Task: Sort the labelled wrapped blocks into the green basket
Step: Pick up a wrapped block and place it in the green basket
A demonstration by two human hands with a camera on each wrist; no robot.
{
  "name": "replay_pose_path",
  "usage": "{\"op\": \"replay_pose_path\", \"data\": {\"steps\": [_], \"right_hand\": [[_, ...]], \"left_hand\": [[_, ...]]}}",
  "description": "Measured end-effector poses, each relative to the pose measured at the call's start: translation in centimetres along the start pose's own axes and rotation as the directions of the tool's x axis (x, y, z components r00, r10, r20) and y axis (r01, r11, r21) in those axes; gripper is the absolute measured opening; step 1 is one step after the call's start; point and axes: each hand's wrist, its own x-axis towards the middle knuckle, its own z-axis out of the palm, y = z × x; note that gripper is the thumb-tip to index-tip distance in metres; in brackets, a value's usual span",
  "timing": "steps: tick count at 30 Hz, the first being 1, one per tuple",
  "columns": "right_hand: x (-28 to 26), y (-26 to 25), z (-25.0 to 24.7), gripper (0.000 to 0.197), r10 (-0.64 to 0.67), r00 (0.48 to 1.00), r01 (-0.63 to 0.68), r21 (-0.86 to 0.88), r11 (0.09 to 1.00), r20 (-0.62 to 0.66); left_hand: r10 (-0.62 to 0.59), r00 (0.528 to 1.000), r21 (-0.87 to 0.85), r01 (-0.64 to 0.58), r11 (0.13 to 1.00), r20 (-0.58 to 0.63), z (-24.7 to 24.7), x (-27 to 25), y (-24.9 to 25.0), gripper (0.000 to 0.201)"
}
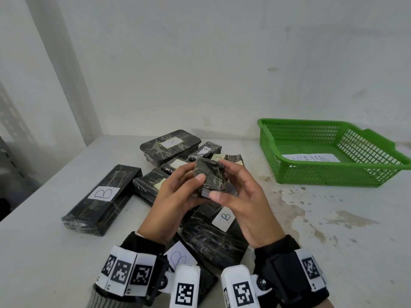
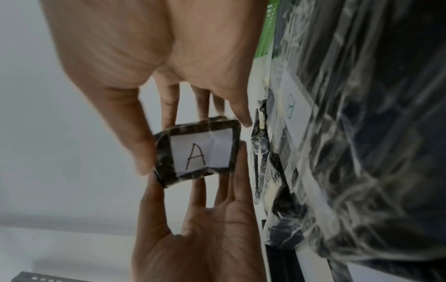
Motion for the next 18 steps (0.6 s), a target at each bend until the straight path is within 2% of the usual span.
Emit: {"op": "replay_pose_path", "data": {"steps": [4,11,14,18], "right_hand": [[0.19,-0.28,0.10,0.049,0.097,0.995,-0.094,0.066,0.993,-0.031],[0.51,0.36,-0.12,0.019,0.029,0.983,-0.026,0.015,1.000,-0.184],[0.43,0.06,-0.28,0.025,0.048,0.986,-0.045,0.020,0.999,-0.159],[0.24,0.04,-0.09,0.045,0.064,0.988,-0.063,0.010,0.998,-0.144]], "left_hand": [[0.019,0.999,0.026,-0.020,0.999,0.034,-0.25,-0.06,0.11,0.052],[0.041,0.993,0.041,-0.046,0.998,0.112,0.15,-0.35,0.25,0.044],[0.052,0.995,0.032,-0.055,0.998,0.085,0.15,-0.29,0.28,0.039],[0.028,0.995,0.035,-0.031,0.999,0.091,0.02,-0.29,0.40,0.042]]}}
